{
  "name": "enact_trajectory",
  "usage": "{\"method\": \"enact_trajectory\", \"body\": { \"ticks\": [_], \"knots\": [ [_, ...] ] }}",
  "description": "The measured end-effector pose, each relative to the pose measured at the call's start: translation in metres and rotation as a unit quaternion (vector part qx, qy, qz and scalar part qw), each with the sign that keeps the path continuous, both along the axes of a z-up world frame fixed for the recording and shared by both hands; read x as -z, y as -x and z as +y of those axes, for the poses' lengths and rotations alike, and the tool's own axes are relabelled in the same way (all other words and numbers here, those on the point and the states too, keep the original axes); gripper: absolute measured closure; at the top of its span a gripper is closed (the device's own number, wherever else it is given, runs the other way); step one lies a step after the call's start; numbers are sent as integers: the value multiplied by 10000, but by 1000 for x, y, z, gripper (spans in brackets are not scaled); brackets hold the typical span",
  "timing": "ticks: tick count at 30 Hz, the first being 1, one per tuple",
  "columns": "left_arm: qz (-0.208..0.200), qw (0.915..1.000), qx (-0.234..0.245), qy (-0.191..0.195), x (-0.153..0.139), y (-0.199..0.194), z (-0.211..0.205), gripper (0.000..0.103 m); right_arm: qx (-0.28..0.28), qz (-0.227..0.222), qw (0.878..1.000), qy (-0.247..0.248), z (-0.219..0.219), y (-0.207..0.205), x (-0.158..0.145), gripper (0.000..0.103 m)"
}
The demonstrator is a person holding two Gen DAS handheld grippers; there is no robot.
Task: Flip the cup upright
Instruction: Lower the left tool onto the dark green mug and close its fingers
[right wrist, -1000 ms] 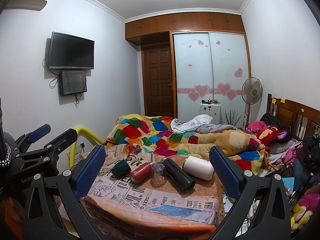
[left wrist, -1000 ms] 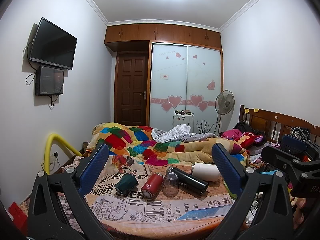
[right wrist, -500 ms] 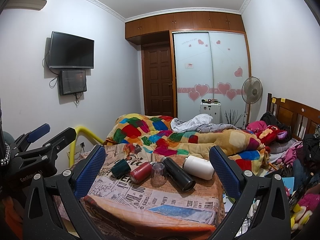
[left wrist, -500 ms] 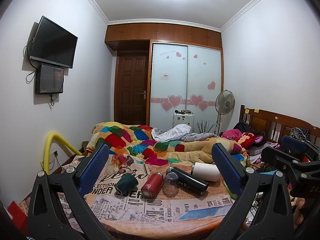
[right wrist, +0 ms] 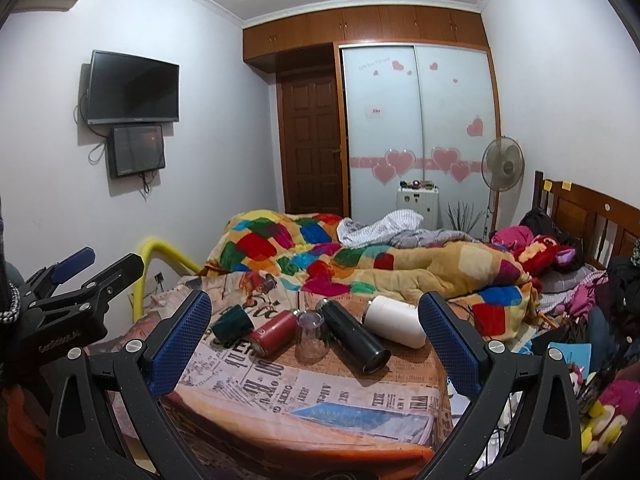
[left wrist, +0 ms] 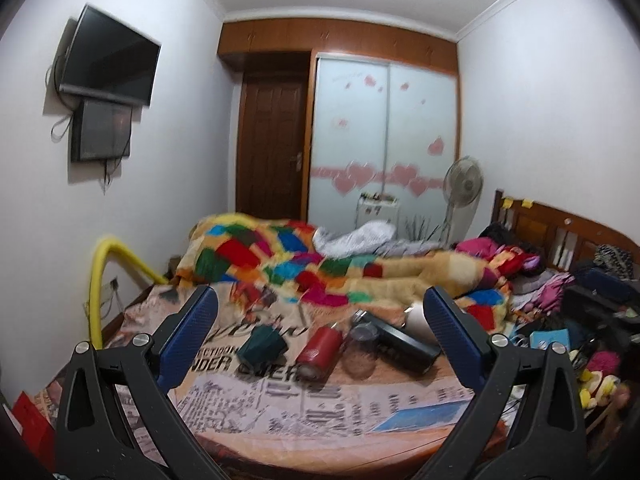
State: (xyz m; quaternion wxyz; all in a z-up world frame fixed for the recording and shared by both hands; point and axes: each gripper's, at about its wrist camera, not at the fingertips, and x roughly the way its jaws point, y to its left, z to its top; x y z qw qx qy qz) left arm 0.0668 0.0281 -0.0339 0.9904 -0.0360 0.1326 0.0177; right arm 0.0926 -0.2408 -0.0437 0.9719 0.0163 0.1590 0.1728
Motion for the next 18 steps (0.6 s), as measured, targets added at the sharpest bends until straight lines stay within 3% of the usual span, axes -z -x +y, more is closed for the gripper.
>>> {"method": "enact_trajectory", "body": {
  "ticks": [6, 13, 18],
  "knots": [
    [1180, 9928, -180, 99, 57, -83, 46, 0, 109, 279, 9995, 89, 1, -23, 15, 0],
    [2562, 9661, 61, 318, 145, -187, 92, 1, 230, 668, 9973, 181, 5, -52, 36, 0],
    [3160, 9481, 292, 212, 190, -236, 103, 11, 308, 953, 9946, 285, 9, -72, 51, 0]
  ]
}}
